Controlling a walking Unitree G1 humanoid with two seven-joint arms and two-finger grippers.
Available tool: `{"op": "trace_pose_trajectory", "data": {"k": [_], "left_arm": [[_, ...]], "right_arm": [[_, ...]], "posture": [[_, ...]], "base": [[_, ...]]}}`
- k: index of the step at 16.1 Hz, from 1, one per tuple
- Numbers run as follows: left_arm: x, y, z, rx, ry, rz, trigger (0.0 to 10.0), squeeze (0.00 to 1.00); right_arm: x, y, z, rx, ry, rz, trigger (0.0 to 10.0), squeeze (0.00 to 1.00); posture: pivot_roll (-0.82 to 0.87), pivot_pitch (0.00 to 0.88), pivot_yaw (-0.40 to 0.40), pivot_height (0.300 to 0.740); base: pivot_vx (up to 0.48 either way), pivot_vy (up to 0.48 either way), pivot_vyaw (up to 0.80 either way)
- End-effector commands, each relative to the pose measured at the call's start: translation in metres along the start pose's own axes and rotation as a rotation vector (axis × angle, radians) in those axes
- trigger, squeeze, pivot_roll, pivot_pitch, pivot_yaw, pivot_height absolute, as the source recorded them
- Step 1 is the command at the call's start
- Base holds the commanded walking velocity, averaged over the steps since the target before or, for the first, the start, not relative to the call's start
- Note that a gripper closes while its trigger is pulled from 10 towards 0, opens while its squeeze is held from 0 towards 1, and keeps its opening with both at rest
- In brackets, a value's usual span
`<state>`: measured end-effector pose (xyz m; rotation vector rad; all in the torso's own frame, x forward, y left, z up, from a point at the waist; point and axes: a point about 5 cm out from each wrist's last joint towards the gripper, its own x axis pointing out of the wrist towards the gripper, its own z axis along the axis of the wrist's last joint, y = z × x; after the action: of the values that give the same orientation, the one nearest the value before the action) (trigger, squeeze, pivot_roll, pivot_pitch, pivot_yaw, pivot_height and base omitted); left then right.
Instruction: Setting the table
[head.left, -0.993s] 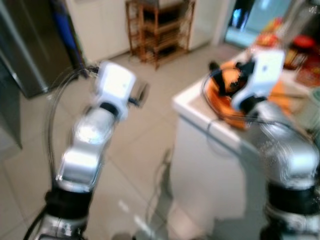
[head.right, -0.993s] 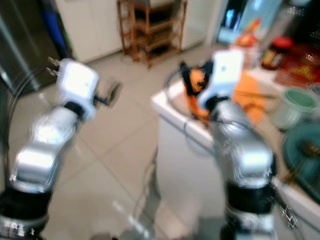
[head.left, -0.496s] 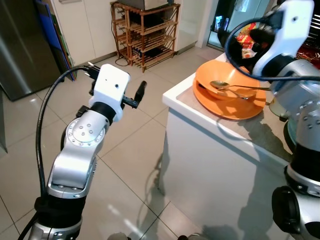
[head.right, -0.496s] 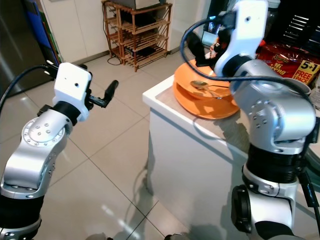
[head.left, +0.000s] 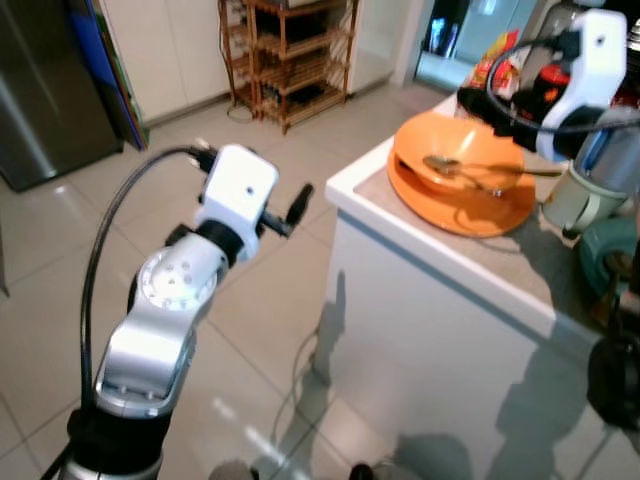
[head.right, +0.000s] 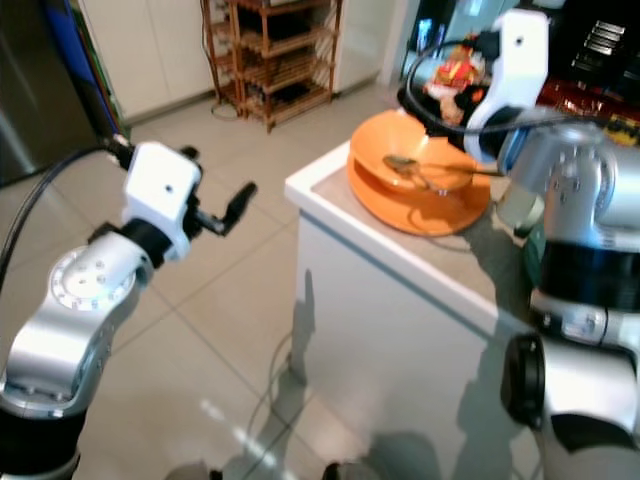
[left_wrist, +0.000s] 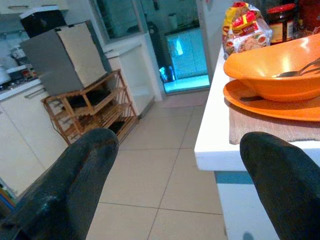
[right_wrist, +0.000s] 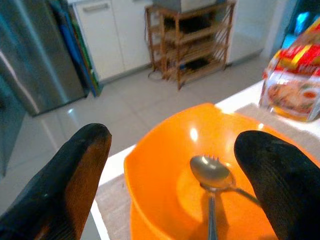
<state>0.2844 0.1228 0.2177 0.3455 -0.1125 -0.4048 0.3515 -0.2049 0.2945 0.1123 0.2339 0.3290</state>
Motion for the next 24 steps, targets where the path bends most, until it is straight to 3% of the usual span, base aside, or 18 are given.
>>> {"op": "trace_pose_trajectory", "data": {"k": [1, 2, 5, 8, 13, 17, 20, 24], "left_arm": [[0.004, -0.003, 0.001, 0.009, 0.015, -0.031, 10.0, 0.00], [0.005, -0.006, -0.002, 0.019, 0.032, -0.062, 10.0, 0.00], [0.007, -0.017, -0.001, 0.019, 0.030, -0.176, 10.0, 0.00], [0.008, -0.025, 0.004, 0.035, 0.013, -0.253, 10.0, 0.00], [0.010, -0.032, 0.008, 0.035, 0.003, -0.310, 10.0, 0.00], [0.008, -0.039, 0.010, 0.002, -0.012, -0.362, 10.0, 0.00], [0.004, -0.049, 0.015, -0.027, -0.033, -0.463, 10.0, 0.00], [0.004, -0.051, 0.014, -0.023, -0.025, -0.477, 10.0, 0.00]], "right_arm": [[0.008, -0.004, -0.009, -0.011, 0.140, 0.014, 10.0, 0.00], [0.016, -0.008, -0.015, -0.036, 0.237, 0.013, 10.0, 0.00], [0.030, -0.013, -0.019, -0.079, 0.363, 0.029, 10.0, 0.00], [0.036, -0.018, -0.012, -0.131, 0.401, 0.007, 10.0, 0.00], [0.024, -0.041, 0.001, -0.132, 0.459, -0.021, 10.0, 0.00], [0.016, -0.052, -0.009, -0.086, 0.552, 0.011, 10.0, 0.00], [0.018, -0.050, -0.018, -0.049, 0.592, 0.058, 10.0, 0.00], [0.023, -0.043, -0.026, -0.062, 0.639, 0.095, 9.8, 0.00]], "posture": [[0.05, 0.025, -0.076, 0.740], [0.04, 0.019, -0.067, 0.740], [0.02, 0.004, -0.036, 0.740], [0.03, 0.000, -0.031, 0.740], [0.02, 0.000, -0.036, 0.740], [0.01, 0.000, -0.045, 0.740], [0.01, 0.000, -0.044, 0.740], [0.00, 0.000, -0.042, 0.740]], "base": [[0.000, 0.000, 0.00], [0.000, 0.000, 0.00], [0.000, 0.000, 0.00], [0.000, 0.000, 0.00], [0.000, 0.000, 0.00], [0.000, 0.000, 0.00], [0.000, 0.000, 0.00], [0.000, 0.000, 0.00]]}}
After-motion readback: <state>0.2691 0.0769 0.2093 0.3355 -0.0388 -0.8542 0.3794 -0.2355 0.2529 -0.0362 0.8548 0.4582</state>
